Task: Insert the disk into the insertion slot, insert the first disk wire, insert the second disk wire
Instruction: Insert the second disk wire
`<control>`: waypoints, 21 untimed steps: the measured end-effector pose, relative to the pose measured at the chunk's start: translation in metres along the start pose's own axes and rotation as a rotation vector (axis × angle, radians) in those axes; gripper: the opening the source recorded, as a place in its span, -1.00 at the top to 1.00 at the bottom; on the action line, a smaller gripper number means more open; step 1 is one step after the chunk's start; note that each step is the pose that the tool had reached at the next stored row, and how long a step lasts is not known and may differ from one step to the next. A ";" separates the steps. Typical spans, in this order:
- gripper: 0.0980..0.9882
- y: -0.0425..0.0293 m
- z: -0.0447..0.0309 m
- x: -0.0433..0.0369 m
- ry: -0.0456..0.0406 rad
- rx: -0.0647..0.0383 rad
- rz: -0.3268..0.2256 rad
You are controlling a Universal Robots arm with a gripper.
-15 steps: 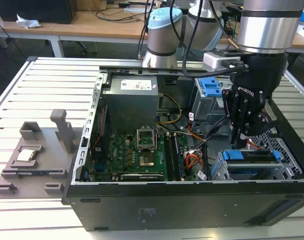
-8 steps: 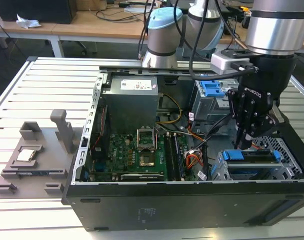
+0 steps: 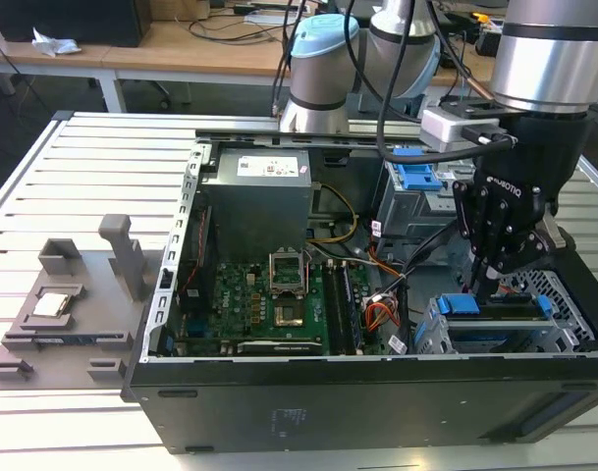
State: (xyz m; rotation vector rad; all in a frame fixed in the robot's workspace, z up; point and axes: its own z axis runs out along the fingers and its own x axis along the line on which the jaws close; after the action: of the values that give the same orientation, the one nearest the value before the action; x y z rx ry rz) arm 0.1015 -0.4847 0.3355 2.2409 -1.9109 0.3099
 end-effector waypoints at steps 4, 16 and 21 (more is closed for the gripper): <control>0.89 0.0000 -0.0020 0.0008 0.0001 0.000 0.000; 0.89 0.0024 0.0024 0.0372 -0.2027 0.028 0.007; 0.89 -0.0030 0.0042 0.0437 -0.2146 0.021 0.033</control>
State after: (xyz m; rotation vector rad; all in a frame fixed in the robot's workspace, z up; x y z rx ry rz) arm 0.1113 -0.5269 0.3434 2.3424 -2.0580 0.0972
